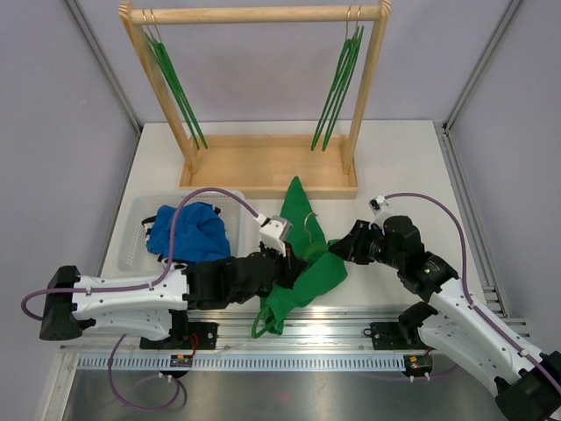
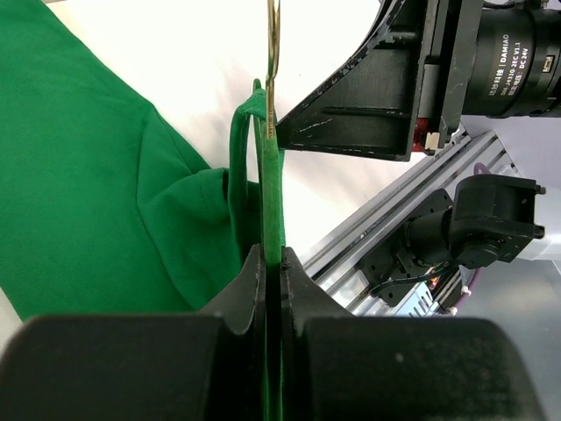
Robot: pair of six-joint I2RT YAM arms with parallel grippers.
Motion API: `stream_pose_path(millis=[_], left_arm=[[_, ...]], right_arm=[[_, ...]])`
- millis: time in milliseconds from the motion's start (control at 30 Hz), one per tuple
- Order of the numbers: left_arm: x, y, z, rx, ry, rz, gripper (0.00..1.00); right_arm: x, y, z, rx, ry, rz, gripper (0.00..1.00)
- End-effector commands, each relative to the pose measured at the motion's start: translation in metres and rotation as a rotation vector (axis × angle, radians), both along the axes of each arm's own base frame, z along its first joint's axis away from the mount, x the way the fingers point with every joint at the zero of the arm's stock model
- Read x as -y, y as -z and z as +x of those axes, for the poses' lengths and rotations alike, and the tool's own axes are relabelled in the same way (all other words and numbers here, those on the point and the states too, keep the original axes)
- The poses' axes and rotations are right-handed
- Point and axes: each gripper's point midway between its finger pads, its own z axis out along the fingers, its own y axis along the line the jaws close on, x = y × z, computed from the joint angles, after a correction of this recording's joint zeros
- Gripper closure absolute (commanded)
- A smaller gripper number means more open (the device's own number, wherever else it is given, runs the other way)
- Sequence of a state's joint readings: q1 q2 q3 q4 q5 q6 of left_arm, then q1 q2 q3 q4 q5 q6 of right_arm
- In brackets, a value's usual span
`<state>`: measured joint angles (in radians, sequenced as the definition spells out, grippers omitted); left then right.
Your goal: Remove the tank top from the hanger
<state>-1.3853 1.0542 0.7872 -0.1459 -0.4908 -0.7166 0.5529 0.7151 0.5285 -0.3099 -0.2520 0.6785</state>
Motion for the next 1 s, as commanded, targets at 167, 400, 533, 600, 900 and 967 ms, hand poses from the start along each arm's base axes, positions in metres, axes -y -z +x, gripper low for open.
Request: stream_pose_path(millis=[167,400,533,600,900,967], left_arm=[[-0.002,-0.060,0.006,0.036,-0.055,-0.212,1.00],[-0.013,-0.055,0.005,0.056,-0.045,-0.150,1.00],[-0.015,-0.039,-0.004,0.044,0.019,-0.052,1.00],[-0.014,-0.029,-0.010,0.026,0.055,-0.011,1.00],[-0.030,-0.025,-0.024,0.026,0.072,-0.035,1.00],[-0.036,-0.032,-0.026,0.044,0.077,-0.072,1.00]], right_arm=[[-0.003,-0.002,0.005,0.054,-0.009,0.011,0.85],[0.024,0.001,0.021,0.078,0.144,-0.102,1.00],[0.048,-0.011,0.040,0.117,0.276,-0.197,1.00],[0.064,-0.006,0.052,0.116,0.347,-0.294,1.00],[0.090,0.037,0.076,0.004,0.401,-0.510,1.00],[0.084,0.049,0.074,-0.030,0.364,-0.510,1.00]])
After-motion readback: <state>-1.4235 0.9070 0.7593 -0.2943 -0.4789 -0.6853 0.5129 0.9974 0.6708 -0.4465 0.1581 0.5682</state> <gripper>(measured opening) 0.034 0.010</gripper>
